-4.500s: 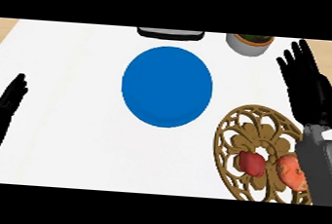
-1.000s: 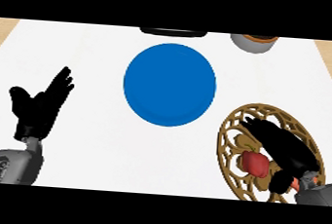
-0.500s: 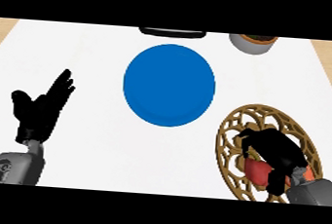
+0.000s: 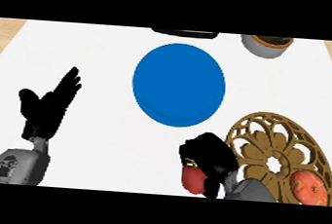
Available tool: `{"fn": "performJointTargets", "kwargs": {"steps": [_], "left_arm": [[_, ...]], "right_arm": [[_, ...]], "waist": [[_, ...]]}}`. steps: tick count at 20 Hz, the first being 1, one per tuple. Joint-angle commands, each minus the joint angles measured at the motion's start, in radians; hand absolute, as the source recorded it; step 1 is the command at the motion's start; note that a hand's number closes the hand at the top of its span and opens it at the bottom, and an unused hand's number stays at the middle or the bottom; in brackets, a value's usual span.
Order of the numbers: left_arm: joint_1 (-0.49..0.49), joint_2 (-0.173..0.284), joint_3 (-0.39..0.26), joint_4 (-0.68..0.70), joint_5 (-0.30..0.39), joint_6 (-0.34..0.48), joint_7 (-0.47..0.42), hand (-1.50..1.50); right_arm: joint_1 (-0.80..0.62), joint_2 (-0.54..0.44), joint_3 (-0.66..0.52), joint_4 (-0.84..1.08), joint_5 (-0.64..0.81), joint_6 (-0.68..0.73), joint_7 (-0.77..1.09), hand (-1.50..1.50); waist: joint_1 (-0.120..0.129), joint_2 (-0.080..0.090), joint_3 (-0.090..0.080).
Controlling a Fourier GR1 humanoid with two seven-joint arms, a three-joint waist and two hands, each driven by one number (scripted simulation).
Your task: Pick the bell pepper from the placemat and place it in the plate
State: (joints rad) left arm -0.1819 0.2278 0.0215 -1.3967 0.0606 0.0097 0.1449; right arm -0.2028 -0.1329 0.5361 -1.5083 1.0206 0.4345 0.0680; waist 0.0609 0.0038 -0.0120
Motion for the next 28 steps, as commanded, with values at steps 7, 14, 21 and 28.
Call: {"fn": "performJointTargets", "kwargs": {"steps": [7,14,21,28], "left_arm": [[-0.049,-0.013,-0.018,0.024,-0.008,-0.001,0.032,0.00],[-0.055,0.012,0.017,0.065,0.001,-0.016,-0.005,0.00],[-0.034,0.009,0.023,0.050,-0.004,-0.010,-0.017,0.00],[-0.020,-0.014,0.012,0.007,-0.019,0.015,0.025,0.00]], "right_arm": [[-0.232,0.131,0.268,-0.026,-0.082,-0.443,0.356,1.50],[-0.407,0.133,0.338,-0.033,0.060,-0.762,0.688,1.50],[-0.656,0.133,0.306,0.149,-0.080,-0.915,0.952,1.50],[-0.744,0.133,0.243,0.444,-0.191,-1.101,0.840,1.50]], "waist": [[0.026,0.001,0.014],[-0.005,-0.002,0.010],[-0.005,0.000,0.011],[-0.021,0.003,0.012]]}}
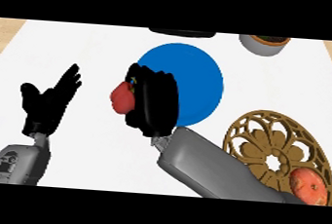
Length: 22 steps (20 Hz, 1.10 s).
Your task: Pick the bell pepper from the placemat and place it in the plate
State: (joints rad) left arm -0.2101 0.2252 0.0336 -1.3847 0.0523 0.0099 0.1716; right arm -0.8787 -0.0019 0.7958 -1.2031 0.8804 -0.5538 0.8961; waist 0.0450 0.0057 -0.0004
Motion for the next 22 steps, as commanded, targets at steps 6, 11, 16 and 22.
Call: {"fn": "performJointTargets", "kwargs": {"steps": [6,11,16,22], "left_arm": [[0.034,-0.002,0.017,-0.066,-0.002,0.014,0.043,0.00],[0.056,-0.006,0.009,-0.036,-0.026,0.012,-0.013,0.00],[-0.003,0.000,0.029,-0.008,-0.009,0.003,0.015,0.00],[0.059,-0.027,0.020,-0.014,-0.030,0.011,-0.051,0.00]], "right_arm": [[-0.011,0.002,-0.192,0.310,-0.130,-0.090,-0.307,1.50],[-0.084,0.002,-0.221,0.491,-0.215,0.063,-0.409,1.50],[-0.055,0.002,-0.369,0.597,-0.419,0.099,-0.614,-1.50],[-0.088,-0.011,-0.427,0.640,-0.400,0.072,-0.875,-1.50]], "waist": [[-0.028,-0.002,0.001],[-0.017,0.001,0.000],[-0.010,0.008,0.001],[-0.024,0.001,0.001]]}}
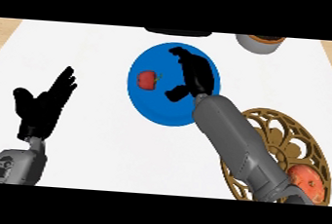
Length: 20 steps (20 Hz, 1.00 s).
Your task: Pick the bell pepper from the placemat and place it in the plate
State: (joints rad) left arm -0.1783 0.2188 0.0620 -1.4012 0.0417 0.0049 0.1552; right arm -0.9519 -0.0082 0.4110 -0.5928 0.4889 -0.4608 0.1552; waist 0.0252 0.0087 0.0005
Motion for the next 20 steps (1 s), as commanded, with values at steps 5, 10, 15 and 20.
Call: {"fn": "performJointTargets", "kwargs": {"steps": [5,10,15,20], "left_arm": [[0.011,-0.015,-0.001,0.032,-0.022,0.018,-0.022,0.00],[-0.020,-0.001,0.014,0.038,-0.016,0.007,-0.010,0.00],[0.008,0.036,0.044,0.020,0.026,-0.046,0.004,0.00],[-0.006,-0.006,0.022,0.009,-0.009,-0.003,0.006,0.00]], "right_arm": [[0.021,0.008,-0.077,-0.189,-0.162,-0.053,-0.308,-1.50],[0.075,0.008,-0.093,-0.296,-0.359,-0.023,-0.307,-1.50],[0.143,0.008,-0.123,-0.375,-0.510,0.149,-0.191,-1.50],[0.131,-0.099,-0.251,-0.360,-0.569,0.337,-0.236,-1.50]], "waist": [[-0.009,-0.004,0.000],[-0.012,-0.006,0.000],[-0.023,-0.010,0.000],[-0.022,-0.007,0.000]]}}
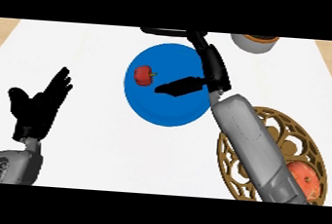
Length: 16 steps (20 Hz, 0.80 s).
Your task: Pick the bell pepper from the placemat and place it in the plate
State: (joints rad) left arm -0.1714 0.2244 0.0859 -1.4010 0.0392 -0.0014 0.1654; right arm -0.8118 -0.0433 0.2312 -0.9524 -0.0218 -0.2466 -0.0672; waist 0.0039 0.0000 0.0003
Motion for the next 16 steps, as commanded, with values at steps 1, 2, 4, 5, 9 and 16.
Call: {"fn": "performJointTargets", "kwargs": {"steps": [1,2,4,5,9,16], "left_arm": [[-0.007,-0.006,0.005,0.049,0.003,-0.026,-0.033,0.00],[-0.019,0.005,0.020,0.031,0.002,-0.017,0.003,0.00],[0.033,-0.044,-0.018,-0.027,-0.019,0.011,-0.012,0.00],[0.014,-0.049,-0.028,-0.028,-0.042,0.032,0.013,0.00],[0.006,-0.022,0.002,-0.041,-0.015,-0.005,0.039,0.00],[0.028,-0.035,0.005,-0.058,-0.020,-0.015,0.017,0.00]], "right_arm": [[-0.044,-0.020,-0.095,0.113,-0.037,0.098,-0.103,-1.50],[0.031,-0.020,-0.073,0.032,-0.023,0.107,-0.088,-1.50],[0.037,-0.034,-0.092,0.034,-0.010,0.119,-0.115,-1.50],[0.078,-0.039,-0.088,0.008,0.003,0.110,-0.133,-1.50],[0.049,-0.065,-0.147,0.080,0.016,0.138,-0.186,-1.50],[0.052,-0.116,-0.194,0.136,0.048,0.197,-0.220,-1.50]], "waist": [[0.006,0.004,0.000],[0.000,0.001,0.000],[0.002,0.001,0.000],[0.000,0.000,0.000],[0.004,0.002,0.000],[0.004,0.001,0.000]]}}
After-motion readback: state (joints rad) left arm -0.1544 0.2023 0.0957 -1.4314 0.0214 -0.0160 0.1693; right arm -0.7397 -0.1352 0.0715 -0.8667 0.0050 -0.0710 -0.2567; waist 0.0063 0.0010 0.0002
